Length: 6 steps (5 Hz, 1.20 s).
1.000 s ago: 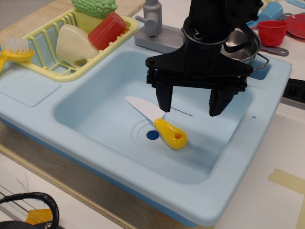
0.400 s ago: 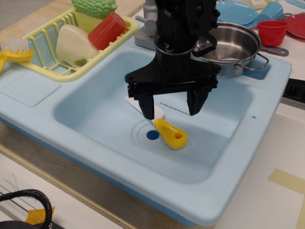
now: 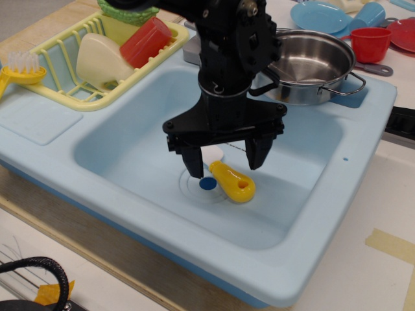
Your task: Put knife in pot or pan
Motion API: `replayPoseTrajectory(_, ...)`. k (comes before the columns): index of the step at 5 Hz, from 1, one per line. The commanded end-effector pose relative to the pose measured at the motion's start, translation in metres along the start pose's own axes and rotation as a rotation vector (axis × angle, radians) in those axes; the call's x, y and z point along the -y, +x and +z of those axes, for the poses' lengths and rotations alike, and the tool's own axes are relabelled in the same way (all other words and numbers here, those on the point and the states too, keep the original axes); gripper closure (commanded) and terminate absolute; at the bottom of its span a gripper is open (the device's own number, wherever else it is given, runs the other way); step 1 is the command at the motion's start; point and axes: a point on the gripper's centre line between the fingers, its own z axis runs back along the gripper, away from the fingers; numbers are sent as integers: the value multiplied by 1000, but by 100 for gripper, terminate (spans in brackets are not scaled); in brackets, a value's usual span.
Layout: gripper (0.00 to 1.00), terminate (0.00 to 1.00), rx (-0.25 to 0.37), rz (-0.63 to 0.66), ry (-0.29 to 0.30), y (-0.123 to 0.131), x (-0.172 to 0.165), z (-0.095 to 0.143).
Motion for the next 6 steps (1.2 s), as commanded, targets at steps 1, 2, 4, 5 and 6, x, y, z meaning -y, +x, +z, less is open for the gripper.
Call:
replayPoseTrajectory(1,0,0,-7,27,-26,5,-1,-10)
replayPoseTrajectory(2,0,0,-29,28,-27,5,-2,-19)
replayPoseTrajectory(4,100,0,-60,38,-15,-1,-4,-19)
replayPoseTrajectory(5,100,0,-34,32,-1,-5,-2,-4)
replayPoseTrajectory(6,100,0,60,26,40,-4,1,28)
